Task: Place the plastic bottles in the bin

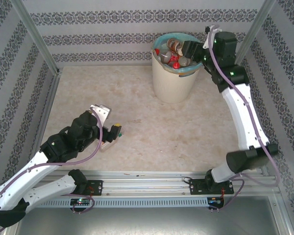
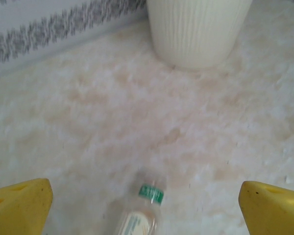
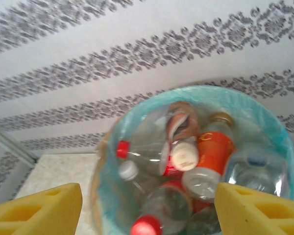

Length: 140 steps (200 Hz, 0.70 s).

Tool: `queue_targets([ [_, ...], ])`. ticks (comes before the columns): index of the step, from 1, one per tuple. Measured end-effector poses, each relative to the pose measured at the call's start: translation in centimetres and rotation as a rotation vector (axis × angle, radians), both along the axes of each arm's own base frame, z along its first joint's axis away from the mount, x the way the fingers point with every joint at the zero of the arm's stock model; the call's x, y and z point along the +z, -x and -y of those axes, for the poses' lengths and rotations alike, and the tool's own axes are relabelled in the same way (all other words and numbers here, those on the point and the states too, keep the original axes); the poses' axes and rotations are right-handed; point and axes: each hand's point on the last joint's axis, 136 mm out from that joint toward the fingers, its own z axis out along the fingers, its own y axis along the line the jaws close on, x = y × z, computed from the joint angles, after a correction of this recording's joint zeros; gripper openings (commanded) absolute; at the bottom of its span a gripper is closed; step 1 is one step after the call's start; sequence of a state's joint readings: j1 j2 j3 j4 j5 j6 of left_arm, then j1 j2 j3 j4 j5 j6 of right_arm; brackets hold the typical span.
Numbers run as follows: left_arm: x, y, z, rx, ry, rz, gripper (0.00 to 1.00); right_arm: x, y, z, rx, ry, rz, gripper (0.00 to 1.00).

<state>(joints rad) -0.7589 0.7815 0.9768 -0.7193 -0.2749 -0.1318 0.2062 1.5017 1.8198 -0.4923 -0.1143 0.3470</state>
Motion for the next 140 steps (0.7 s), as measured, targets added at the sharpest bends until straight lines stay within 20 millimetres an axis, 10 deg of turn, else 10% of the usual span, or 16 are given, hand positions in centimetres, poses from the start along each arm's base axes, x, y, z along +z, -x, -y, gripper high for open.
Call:
queue_targets([
  [75,-12.0,-1.5,-4.4,0.285,-0.024,-0.456,0.9,-5.1,4.7,-1.4,0.028,-0.04,-0.053,0.64],
  [140,-18.0,-0.6,-2.8,0.246,-0.028,-0.703,0.87,-7.1,7.1,-0.7,0.025,-0.05,-0.07,0.64],
])
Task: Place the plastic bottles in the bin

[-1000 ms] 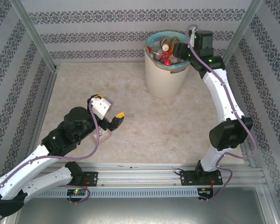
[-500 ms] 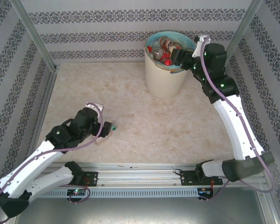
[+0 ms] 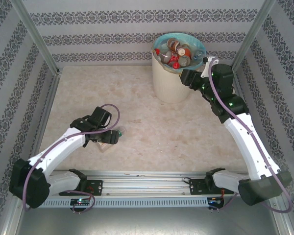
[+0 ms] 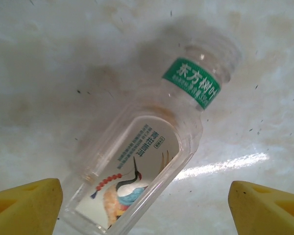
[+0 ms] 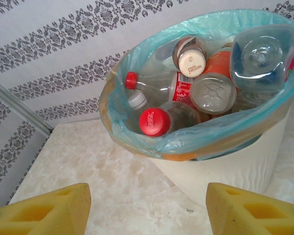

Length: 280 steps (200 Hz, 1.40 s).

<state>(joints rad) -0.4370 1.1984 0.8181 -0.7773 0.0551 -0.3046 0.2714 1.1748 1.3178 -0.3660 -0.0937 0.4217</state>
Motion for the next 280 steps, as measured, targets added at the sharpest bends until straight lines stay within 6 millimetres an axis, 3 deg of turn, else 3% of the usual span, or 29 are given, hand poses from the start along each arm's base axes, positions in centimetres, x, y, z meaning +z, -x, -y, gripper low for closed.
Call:
queue_targets([
  [20,-1.8,0.6,0.3,-0.01,0.001,-0.066,0.87,0.0,0.4,0.1,0.0,-0.005,0.007,0.64],
  [66,-2.6,-1.0,-0.3,0.011,-0.054,-0.047,0.87,-1.0,0.3,0.0,-0.001,-0.021,-0.014,0.65],
  [89,-4.6,-0.6,0.0,0.004,-0.064,-0.123,0.85,-1.2,0.3,-0.2,0.007,-0.028,-0.019,0.65],
  [130,-6.5,0.3,0.4,-0.006,-0.056,-0.214,0.65,-1.7,0.3,-0.4,0.016,-0.036,-0.029,0.65],
  [170,-5.5,0.1,0.7,-0.016,-0.033,-0.182,0.51,-1.8,0.5,-1.0,0.029,-0.047,-0.035,0.65],
  [187,-3.1,-0.5,1.2,-0.027,0.018,-0.092,0.5,-1.7,0.9,-1.9,0.061,-0.056,-0.037,0.65],
  [202,0.7,-1.4,2.1,-0.058,0.088,0.053,0.45,-1.3,1.7,-3.8,0.133,-0.071,-0.028,0.66],
  [224,8.8,-2.3,4.4,-0.161,0.249,0.357,0.44,-0.1,4.1,-8.7,0.32,-0.09,0.012,0.69],
  [246,16.8,-1.7,6.4,-0.287,0.41,0.619,0.42,1.0,7.5,-13.8,0.533,-0.079,0.056,0.71],
  [264,21.2,-0.8,7.5,-0.376,0.492,0.749,0.41,2.0,10.1,-17.6,0.687,-0.06,0.098,0.73],
  [280,23.4,0.0,8.3,-0.446,0.542,0.812,0.41,2.7,11.9,-20.4,0.793,-0.057,0.126,0.73],
])
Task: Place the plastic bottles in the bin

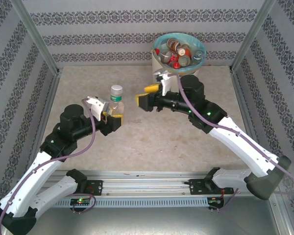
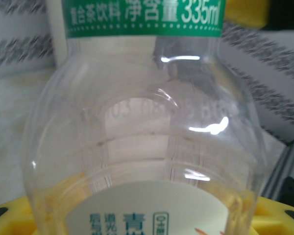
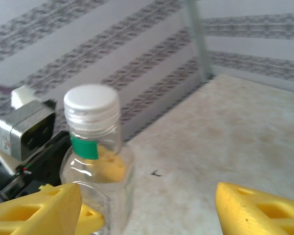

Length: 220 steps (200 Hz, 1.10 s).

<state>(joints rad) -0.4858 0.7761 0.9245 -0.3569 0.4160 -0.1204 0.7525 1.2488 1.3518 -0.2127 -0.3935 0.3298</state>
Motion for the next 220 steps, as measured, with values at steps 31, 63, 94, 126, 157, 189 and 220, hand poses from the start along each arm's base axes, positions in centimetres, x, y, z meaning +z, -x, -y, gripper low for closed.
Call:
queue_targets([
  [31,0.9,1.2,1.2,-0.097,0.017,0.035,0.4,0.6,1.5,-3.0,0.113,-0.014,0.026,0.74],
  [63,0.9,2.0,1.9,-0.155,0.015,0.038,0.4,0.5,2.8,-5.8,0.208,-0.013,0.027,0.7],
  [94,1.0,2.7,2.1,-0.19,0.011,0.053,0.42,-0.2,3.0,-7.4,0.248,-0.001,0.017,0.47],
  [126,1.0,2.7,1.8,-0.176,-0.005,0.07,0.63,0.5,3.2,-7.5,0.258,-0.016,0.019,0.11],
  [157,1.8,2.4,1.0,-0.12,-0.003,0.109,0.9,1.5,3.1,-7.3,0.239,-0.011,0.065,0.09],
  [189,3.5,1.8,-0.6,-0.013,0.029,0.204,1.0,4.1,-0.7,-4.4,0.053,0.037,0.181,0.06],
  [220,4.2,1.7,-1.5,0.036,0.04,0.245,1.0,9.4,-7.4,2.3,-0.27,0.053,0.351,0.04],
])
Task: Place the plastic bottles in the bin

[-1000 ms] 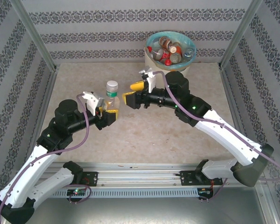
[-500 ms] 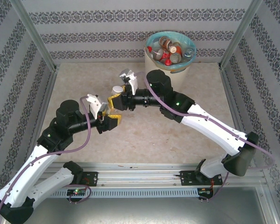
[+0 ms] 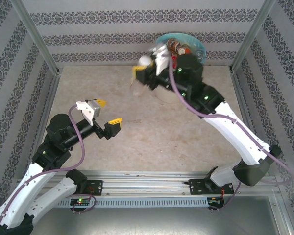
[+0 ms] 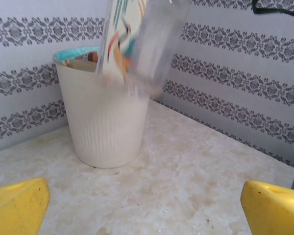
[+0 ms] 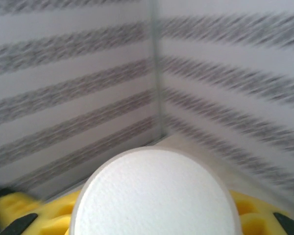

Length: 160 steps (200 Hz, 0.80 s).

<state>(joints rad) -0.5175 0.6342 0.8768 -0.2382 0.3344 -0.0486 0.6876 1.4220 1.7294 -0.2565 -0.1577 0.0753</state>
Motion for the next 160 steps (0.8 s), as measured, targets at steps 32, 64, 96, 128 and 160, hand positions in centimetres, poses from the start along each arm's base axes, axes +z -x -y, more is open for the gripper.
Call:
queue_targets([
  [32,0.0,-0.2,-0.2,0.019,-0.001,0.001,1.0,2.8,-7.9,8.0,-0.338,0.013,0.153,0.06],
  [64,-0.5,-0.3,-0.3,0.026,-0.002,-0.008,1.0,0.1,-16.8,11.0,-0.498,0.098,0.183,0.03],
  [96,-1.0,-0.4,-0.3,0.026,-0.005,-0.021,1.0,-5.7,-24.3,10.8,-0.517,0.157,0.118,0.06],
  [128,-1.0,-0.5,-0.5,0.039,-0.005,-0.019,1.0,-8.8,-28.1,10.0,-0.491,0.162,0.088,0.22],
  [160,-1.1,-0.2,-1.1,0.063,-0.001,-0.008,1.0,-9.7,-28.2,9.7,-0.476,0.142,0.053,0.46],
])
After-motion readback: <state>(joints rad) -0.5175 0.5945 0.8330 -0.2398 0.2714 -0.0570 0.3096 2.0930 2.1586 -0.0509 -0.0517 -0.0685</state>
